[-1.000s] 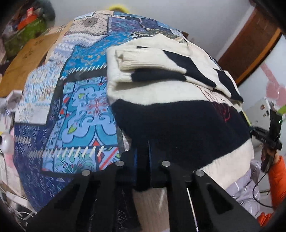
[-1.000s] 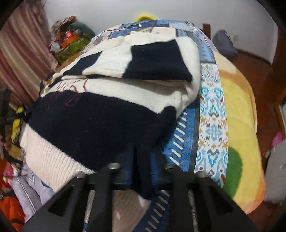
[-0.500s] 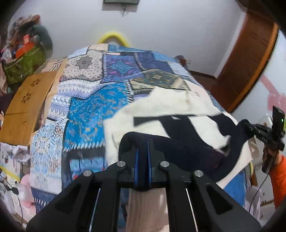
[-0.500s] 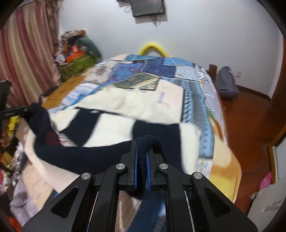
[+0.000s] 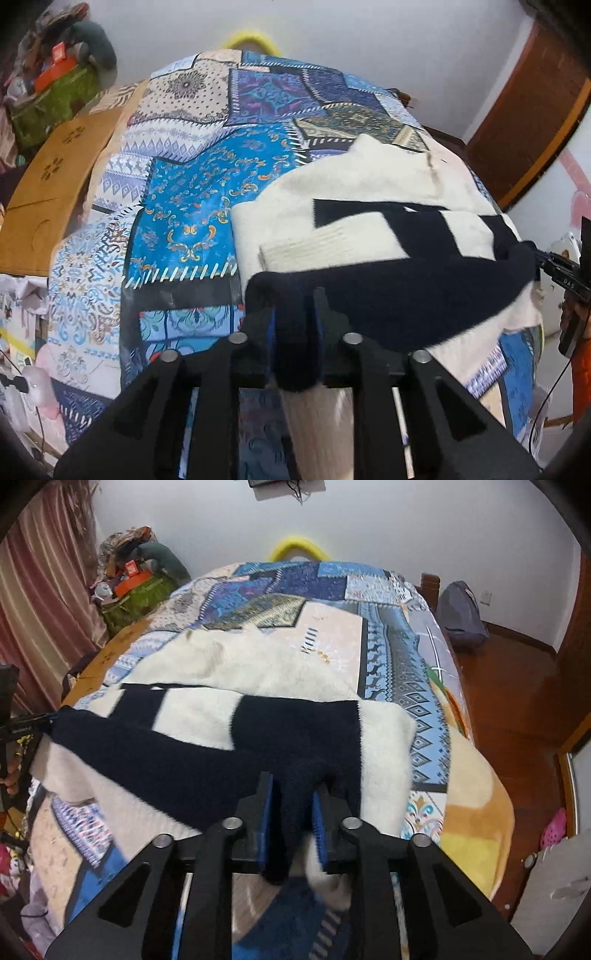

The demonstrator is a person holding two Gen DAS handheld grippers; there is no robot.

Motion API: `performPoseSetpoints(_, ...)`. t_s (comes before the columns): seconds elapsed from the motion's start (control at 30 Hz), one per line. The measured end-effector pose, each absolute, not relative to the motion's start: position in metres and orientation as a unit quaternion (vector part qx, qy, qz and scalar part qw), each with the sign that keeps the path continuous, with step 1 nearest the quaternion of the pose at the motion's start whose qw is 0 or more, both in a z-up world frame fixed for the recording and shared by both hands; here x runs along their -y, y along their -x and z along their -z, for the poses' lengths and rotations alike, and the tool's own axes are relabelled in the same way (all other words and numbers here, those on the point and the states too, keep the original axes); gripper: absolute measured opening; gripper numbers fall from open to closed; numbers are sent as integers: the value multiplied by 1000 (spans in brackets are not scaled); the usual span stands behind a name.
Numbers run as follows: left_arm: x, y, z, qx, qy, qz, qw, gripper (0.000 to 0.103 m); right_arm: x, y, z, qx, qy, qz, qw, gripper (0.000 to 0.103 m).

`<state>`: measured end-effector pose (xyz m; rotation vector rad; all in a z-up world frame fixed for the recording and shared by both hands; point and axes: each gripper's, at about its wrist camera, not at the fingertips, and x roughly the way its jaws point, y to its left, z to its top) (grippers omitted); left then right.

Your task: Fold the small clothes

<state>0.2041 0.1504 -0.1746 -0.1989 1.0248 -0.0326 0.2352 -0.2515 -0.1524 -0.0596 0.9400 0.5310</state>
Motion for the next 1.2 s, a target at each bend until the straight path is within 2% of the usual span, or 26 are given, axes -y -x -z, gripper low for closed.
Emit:
performPoseSetpoints(0.03,-150,-200,172,-490,97,21,866,35,253,-229,148,-443,30,-255,859,39)
performPoseSetpoints(0.07,-148,-195,171,-491,100,25,865,39,254,-221,145,-438,32,-255,862,46)
performPoseSetpoints(0.1,-147,-189,169,-490,99,23,866,49,255,-215,144,-432,36,-253,865,52)
performPoseSetpoints(0.13,-144,-184,169,-488,93,15,868,54,255,-208,143,-427,39,-255,867,52)
performPoseSetpoints(0.33,-146,-149,176,-498,108,6,861,54,262,-175,152,-435,24,-265,860,52)
performPoseSetpoints(0.63,-145,-122,208,-516,170,15,839,53,256,-171,195,-482,-35,-268,833,52)
performPoseSetpoints(0.67,-141,-120,207,-512,164,20,843,52,254,-171,195,-484,-35,-273,831,51)
performPoseSetpoints(0.7,-137,-119,206,-511,155,28,845,46,250,-171,197,-481,-34,-276,831,45)
performPoseSetpoints(0.73,-134,-119,204,-511,147,33,846,33,249,-170,196,-479,-34,-279,832,33)
performPoseSetpoints(0.77,-131,-119,203,-511,142,39,847,26,247,-171,195,-479,-35,-283,830,27)
performPoseSetpoints(0.8,-127,-118,200,-511,138,46,847,14,245,-172,192,-478,-37,-288,829,17)
performPoseSetpoints(0.83,-123,-119,198,-511,130,49,848,10,244,-172,188,-473,-37,-293,830,11)
performPoseSetpoints(0.93,-116,-119,183,-499,111,58,858,7,242,-169,174,-459,-30,-309,832,7)
performPoseSetpoints(1.2,-119,-149,117,-425,113,64,896,7,236,-185,110,-388,-4,-328,861,7)
